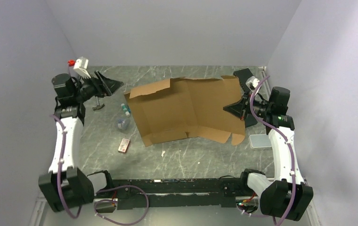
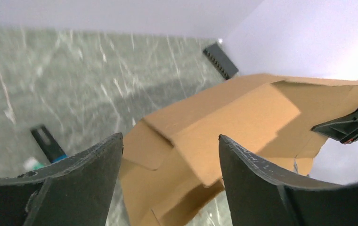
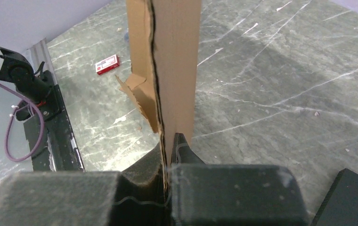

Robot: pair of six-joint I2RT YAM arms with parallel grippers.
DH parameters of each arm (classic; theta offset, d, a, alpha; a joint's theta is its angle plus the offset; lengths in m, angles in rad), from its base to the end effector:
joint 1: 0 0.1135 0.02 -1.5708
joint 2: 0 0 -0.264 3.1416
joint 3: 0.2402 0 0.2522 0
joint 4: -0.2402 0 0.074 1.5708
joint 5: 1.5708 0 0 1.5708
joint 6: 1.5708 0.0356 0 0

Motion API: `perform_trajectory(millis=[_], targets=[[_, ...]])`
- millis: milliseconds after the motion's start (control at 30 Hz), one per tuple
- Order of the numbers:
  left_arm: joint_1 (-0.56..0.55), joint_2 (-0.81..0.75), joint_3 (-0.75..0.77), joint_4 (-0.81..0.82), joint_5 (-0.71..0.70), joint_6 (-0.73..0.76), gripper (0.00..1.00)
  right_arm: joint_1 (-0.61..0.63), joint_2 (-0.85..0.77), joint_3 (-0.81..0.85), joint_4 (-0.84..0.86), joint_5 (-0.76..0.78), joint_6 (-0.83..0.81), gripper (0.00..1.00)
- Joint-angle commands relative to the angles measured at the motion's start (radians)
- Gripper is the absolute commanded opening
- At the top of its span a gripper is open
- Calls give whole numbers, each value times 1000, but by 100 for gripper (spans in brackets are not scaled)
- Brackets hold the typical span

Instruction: Fold the paper box

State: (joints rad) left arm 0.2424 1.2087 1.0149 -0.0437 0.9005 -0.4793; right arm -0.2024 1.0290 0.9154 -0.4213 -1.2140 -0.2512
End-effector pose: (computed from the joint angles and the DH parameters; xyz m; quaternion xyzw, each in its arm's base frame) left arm 0.2706 0.0382 0.3495 0.0020 0.7570 -0.4054 0.5124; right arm 0.2109 -0.0092 0.3275 -0.2997 0.7065 0.3915 0.5077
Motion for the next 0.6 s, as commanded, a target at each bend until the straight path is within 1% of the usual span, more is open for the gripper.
perform_trajectory(millis=[0, 67, 100, 133, 167, 300, 367, 433, 500, 567], targets=[[-4, -111, 84, 85, -64, 19, 83, -3, 4, 47, 1, -42, -35, 0], [-10, -87, 143, 138, -26, -27, 89, -2, 2, 48, -2, -48, -39, 0], [-26, -55, 183, 171, 5, -52, 90, -2, 1, 48, -3, -52, -41, 0], [-57, -8, 231, 176, 29, -61, 90, -2, 0, 48, -4, -55, -43, 0], [-97, 40, 301, 142, 45, -41, 90, -2, -1, 48, -6, -59, -46, 0], [-323, 241, 593, -161, -14, 232, 90, -3, -8, 48, -16, -74, -61, 0], [-402, 331, 708, -247, -37, 328, 89, -3, -10, 48, -17, -81, -63, 0], [-447, 418, 817, -320, -34, 414, 87, -4, -13, 48, -16, -85, -63, 0], [-485, 510, 936, -443, -30, 542, 86, -3, -14, 48, -17, -88, -63, 0], [-517, 610, 1048, -544, -37, 615, 85, -3, -15, 49, -20, -92, -65, 0]])
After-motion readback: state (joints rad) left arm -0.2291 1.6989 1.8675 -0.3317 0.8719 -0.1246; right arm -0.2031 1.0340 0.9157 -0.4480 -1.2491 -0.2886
